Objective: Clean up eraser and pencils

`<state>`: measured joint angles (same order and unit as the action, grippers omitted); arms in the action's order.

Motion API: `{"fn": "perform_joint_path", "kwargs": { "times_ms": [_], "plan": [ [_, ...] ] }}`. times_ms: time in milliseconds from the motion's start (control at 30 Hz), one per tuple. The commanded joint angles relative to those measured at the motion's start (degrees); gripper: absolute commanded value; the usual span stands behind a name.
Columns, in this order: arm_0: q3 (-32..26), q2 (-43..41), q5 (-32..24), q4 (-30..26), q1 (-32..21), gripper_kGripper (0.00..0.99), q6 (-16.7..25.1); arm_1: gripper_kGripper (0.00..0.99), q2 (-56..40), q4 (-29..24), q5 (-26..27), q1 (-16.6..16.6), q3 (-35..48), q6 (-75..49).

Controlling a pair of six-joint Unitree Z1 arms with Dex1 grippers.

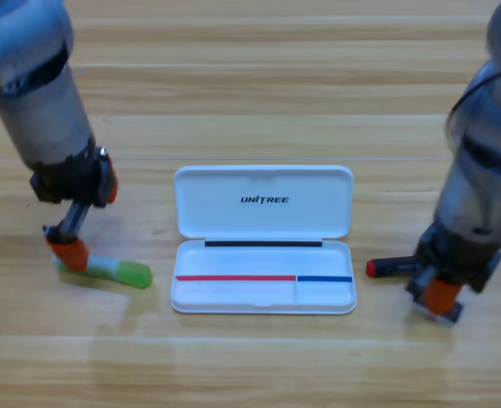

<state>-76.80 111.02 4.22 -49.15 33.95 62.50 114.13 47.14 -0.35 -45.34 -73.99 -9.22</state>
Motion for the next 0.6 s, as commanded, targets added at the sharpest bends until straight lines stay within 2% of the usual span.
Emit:
{"fn": "perform_joint_path", "kwargs": {
  "times_ms": [33, 300, 600],
  "plan": [
    [5.0, 2.5, -1.4, 3.2, -1.4, 0.962, 1.4, 0.0, -11.0, 7.4, 2.8, -0.6, -3.8, -10.7],
    [8.2, 2.9, -2.0, 6.8, -1.4, 0.976, 1.4, 0.0, -2.6, 9.9, 2.9, -4.6, -11.6, -25.8],
    [11.3, 3.3, -2.6, 11.4, -1.4, 0.957, 0.6, 0.0, 4.2, 10.0, 2.5, -7.5, -17.2, -33.3]
  ]
}}
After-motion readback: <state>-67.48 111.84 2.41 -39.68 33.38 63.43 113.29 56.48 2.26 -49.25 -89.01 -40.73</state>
